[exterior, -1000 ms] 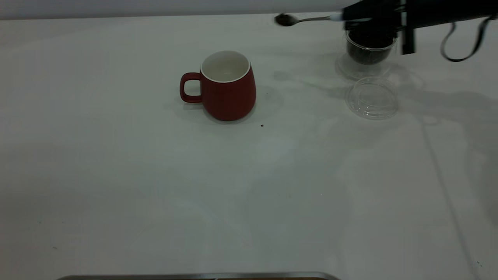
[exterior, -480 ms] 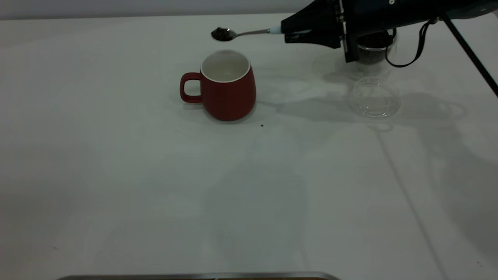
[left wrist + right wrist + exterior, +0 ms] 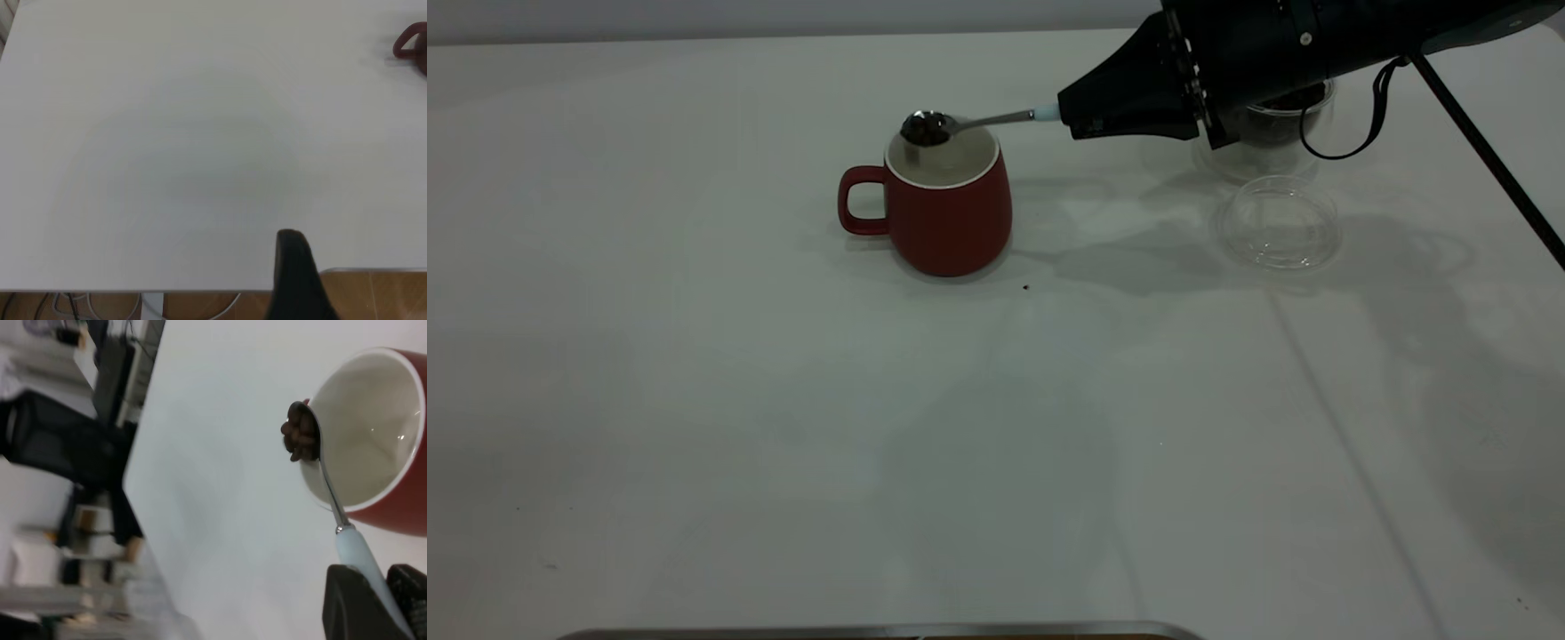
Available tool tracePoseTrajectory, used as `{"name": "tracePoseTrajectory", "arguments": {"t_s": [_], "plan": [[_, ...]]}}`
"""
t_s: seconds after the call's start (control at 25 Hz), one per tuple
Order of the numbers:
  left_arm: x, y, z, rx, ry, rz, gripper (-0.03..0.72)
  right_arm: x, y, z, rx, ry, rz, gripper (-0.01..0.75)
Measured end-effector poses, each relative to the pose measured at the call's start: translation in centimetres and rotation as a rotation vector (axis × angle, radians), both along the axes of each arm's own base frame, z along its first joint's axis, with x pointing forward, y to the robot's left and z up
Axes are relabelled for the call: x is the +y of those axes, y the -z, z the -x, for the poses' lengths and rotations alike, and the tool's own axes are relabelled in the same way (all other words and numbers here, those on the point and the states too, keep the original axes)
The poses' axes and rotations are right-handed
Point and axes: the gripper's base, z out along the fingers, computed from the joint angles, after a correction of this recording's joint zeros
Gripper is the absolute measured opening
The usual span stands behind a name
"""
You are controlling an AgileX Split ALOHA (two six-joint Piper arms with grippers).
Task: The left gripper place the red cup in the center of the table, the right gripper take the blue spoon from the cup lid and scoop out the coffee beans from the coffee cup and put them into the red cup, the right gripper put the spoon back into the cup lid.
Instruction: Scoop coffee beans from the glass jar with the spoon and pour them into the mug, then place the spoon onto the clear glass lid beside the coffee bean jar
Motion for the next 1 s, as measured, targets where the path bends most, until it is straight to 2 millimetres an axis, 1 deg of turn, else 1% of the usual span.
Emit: {"name": "tracePoseTrajectory", "arguments": {"t_s": [0.08,0.24,0.44,0.56,0.72,0.8,0.88,1.0], "plan": [[0.0,0.0,0.0,0.0,0.0,0.0,0.534,-0.1,0.2,-0.1,-0.073,-0.024,0.026,0.104],[0.0,0.0,0.0,0.0,0.0,0.0,0.534,-0.5,0.8,-0.8,-0.15,0.015,0.12,0.104],[0.0,0.0,0.0,0.0,0.0,0.0,0.534,-0.6,0.9,-1.0,-0.235,-0.007,0.149,0.104],[0.0,0.0,0.0,0.0,0.0,0.0,0.534,-0.6,0.9,-1.0,-0.259,-0.018,0.151,0.104],[0.0,0.0,0.0,0.0,-0.001,0.001,0.534,-0.5,0.7,-0.9,-0.228,-0.014,0.13,0.104],[0.0,0.0,0.0,0.0,-0.001,0.001,0.534,-0.5,-0.2,-0.9,-0.235,-0.022,0.123,0.104],[0.0,0.0,0.0,0.0,-0.001,0.001,0.534,-0.4,-1.8,-1.1,-0.265,-0.027,0.117,0.104],[0.0,0.0,0.0,0.0,-0.001,0.001,0.534,-0.6,-5.7,-1.2,-0.315,-0.052,0.137,0.104]]}}
